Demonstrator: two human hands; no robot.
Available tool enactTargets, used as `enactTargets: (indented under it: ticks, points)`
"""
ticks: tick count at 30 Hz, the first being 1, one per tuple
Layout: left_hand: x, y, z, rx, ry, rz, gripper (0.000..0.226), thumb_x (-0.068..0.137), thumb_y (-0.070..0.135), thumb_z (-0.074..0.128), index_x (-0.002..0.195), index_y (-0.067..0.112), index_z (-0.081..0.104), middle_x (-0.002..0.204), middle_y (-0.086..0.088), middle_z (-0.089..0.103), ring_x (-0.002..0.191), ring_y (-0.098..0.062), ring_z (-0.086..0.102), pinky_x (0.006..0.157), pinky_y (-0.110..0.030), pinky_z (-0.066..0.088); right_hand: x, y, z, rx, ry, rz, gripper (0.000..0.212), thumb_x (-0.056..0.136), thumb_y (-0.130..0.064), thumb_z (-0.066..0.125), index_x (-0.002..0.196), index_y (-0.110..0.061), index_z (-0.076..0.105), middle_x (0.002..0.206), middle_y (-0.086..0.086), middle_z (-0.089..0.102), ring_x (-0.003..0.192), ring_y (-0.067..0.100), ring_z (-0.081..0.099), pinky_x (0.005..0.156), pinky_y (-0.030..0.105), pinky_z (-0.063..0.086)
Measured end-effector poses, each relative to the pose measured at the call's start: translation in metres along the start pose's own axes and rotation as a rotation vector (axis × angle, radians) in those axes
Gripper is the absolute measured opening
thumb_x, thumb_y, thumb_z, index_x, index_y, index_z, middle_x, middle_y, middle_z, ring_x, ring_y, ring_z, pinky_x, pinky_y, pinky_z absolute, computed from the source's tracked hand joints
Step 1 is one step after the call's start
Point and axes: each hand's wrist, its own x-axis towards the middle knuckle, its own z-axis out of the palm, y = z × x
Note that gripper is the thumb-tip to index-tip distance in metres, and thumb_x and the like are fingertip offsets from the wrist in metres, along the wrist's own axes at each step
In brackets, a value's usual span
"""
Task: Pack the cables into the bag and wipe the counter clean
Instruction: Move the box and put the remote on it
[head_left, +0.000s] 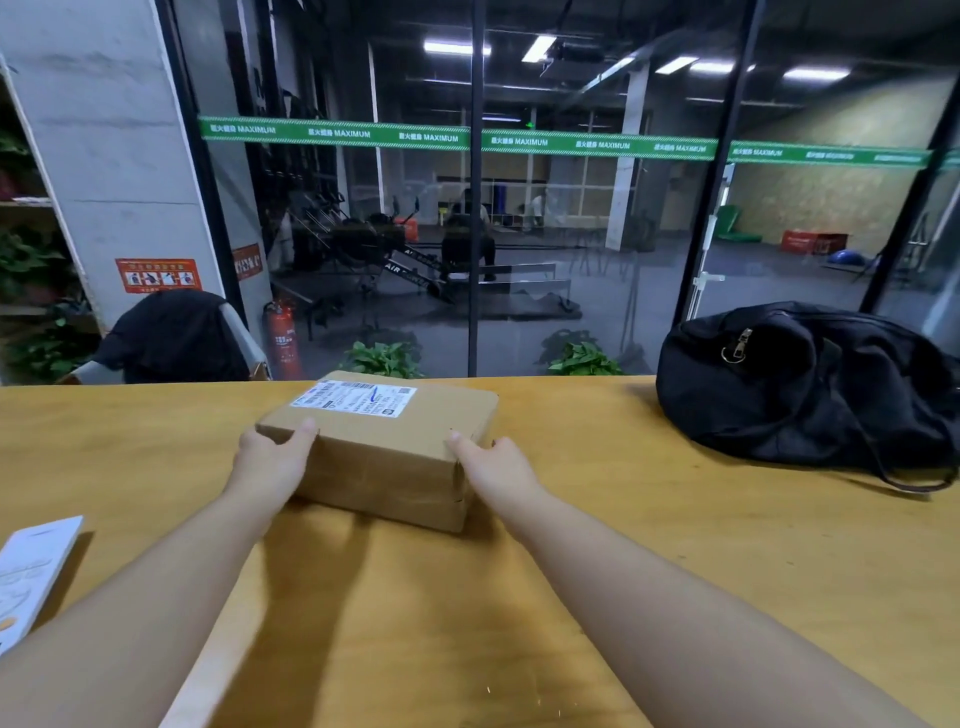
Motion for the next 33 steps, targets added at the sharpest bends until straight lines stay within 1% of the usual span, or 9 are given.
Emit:
enactTargets:
  ticks: [4, 9, 14, 18, 20, 23, 25, 28, 33]
  points:
    - [0.005, -0.004, 0.010, -0.111, -0.035, 0.009, 0.082, 0.082, 0.056, 0.057, 0.143, 0.011, 0.025, 0.144, -0.009, 0.039, 0.128, -0.033, 0.040, 0.104, -0.048, 0.037, 0.007, 0.004, 0.000, -0.019, -0.006, -0.012, 0.059, 0.090, -0.048, 0.042, 0.132, -0.007, 0.045, 0.132, 0.010, 0.055, 0.119, 0.029, 0.052, 0.103, 0.042, 0.042]
    - [-0.017, 0.011, 0.040, -0.117, -0.091, 0.053, 0.079, 0.083, 0.050, 0.060, 0.140, 0.009, 0.025, 0.141, -0.010, 0.040, 0.125, -0.032, 0.043, 0.101, -0.045, 0.039, 0.013, 0.012, -0.031, 0.031, 0.098, -0.042, 0.050, 0.091, -0.041, 0.045, 0.131, -0.011, 0.045, 0.129, 0.006, 0.056, 0.116, 0.026, 0.053, 0.093, 0.034, 0.042]
    - [-0.052, 0.035, 0.084, -0.159, -0.167, 0.095, 0.073, 0.085, 0.042, 0.062, 0.139, 0.009, 0.026, 0.141, -0.009, 0.038, 0.123, -0.030, 0.044, 0.094, -0.038, 0.038, 0.024, 0.031, -0.083, -0.027, 0.250, -0.158, 0.054, 0.093, -0.049, 0.045, 0.136, -0.016, 0.045, 0.132, 0.006, 0.052, 0.121, 0.024, 0.049, 0.097, 0.034, 0.043]
    - [-0.082, 0.051, 0.124, -0.197, -0.262, 0.170, 0.085, 0.087, 0.038, 0.059, 0.149, 0.017, 0.005, 0.150, -0.005, 0.030, 0.133, -0.027, 0.037, 0.109, -0.040, 0.033, 0.036, 0.044, -0.121, -0.180, 0.435, -0.161, 0.055, 0.093, -0.045, 0.050, 0.140, -0.020, 0.038, 0.134, 0.010, 0.042, 0.124, 0.025, 0.041, 0.100, 0.036, 0.038]
    - [-0.094, 0.059, 0.142, -0.208, -0.312, 0.198, 0.086, 0.088, 0.035, 0.059, 0.150, 0.019, 0.002, 0.149, -0.004, 0.034, 0.132, -0.026, 0.040, 0.109, -0.040, 0.034, 0.041, 0.048, -0.135, -0.245, 0.497, -0.167, 0.055, 0.092, -0.034, 0.055, 0.141, -0.021, 0.036, 0.138, 0.009, 0.037, 0.127, 0.026, 0.039, 0.101, 0.037, 0.039]
    - [-0.112, 0.069, 0.168, -0.198, -0.375, 0.240, 0.086, 0.089, 0.033, 0.058, 0.150, 0.020, -0.001, 0.152, -0.001, 0.029, 0.135, -0.022, 0.036, 0.107, -0.035, 0.031, 0.049, 0.060, -0.154, -0.342, 0.450, -0.188, 0.057, 0.091, -0.020, 0.054, 0.144, -0.021, 0.031, 0.154, 0.007, 0.016, 0.136, 0.026, 0.033, 0.105, 0.037, 0.038]
    - [-0.120, 0.074, 0.183, -0.163, -0.414, 0.239, 0.091, 0.090, 0.035, 0.055, 0.150, 0.021, -0.011, 0.158, 0.001, 0.016, 0.141, -0.021, 0.026, 0.110, -0.035, 0.026, 0.054, 0.067, -0.168, -0.387, 0.383, -0.186, 0.059, 0.092, -0.018, 0.051, 0.146, -0.021, 0.027, 0.159, 0.005, 0.003, 0.132, 0.027, 0.041, 0.098, 0.035, 0.042]
    - [-0.122, 0.078, 0.201, -0.110, -0.453, 0.236, 0.094, 0.091, 0.038, 0.053, 0.147, 0.023, -0.021, 0.160, 0.001, 0.004, 0.146, -0.020, 0.017, 0.114, -0.037, 0.020, 0.065, 0.071, -0.191, -0.446, 0.333, -0.176, 0.060, 0.092, -0.019, 0.047, 0.147, -0.023, 0.024, 0.160, 0.004, -0.002, 0.117, 0.028, 0.053, 0.085, 0.032, 0.045]
    - [-0.122, 0.087, 0.220, -0.034, -0.530, 0.242, 0.092, 0.091, 0.039, 0.051, 0.146, 0.030, -0.022, 0.160, 0.002, 0.006, 0.144, -0.023, 0.021, 0.112, -0.038, 0.024, 0.081, 0.074, -0.218, -0.480, 0.308, -0.124, 0.065, 0.092, -0.020, 0.045, 0.150, -0.022, 0.016, 0.160, 0.000, -0.010, 0.118, 0.026, 0.052, 0.078, 0.031, 0.045]
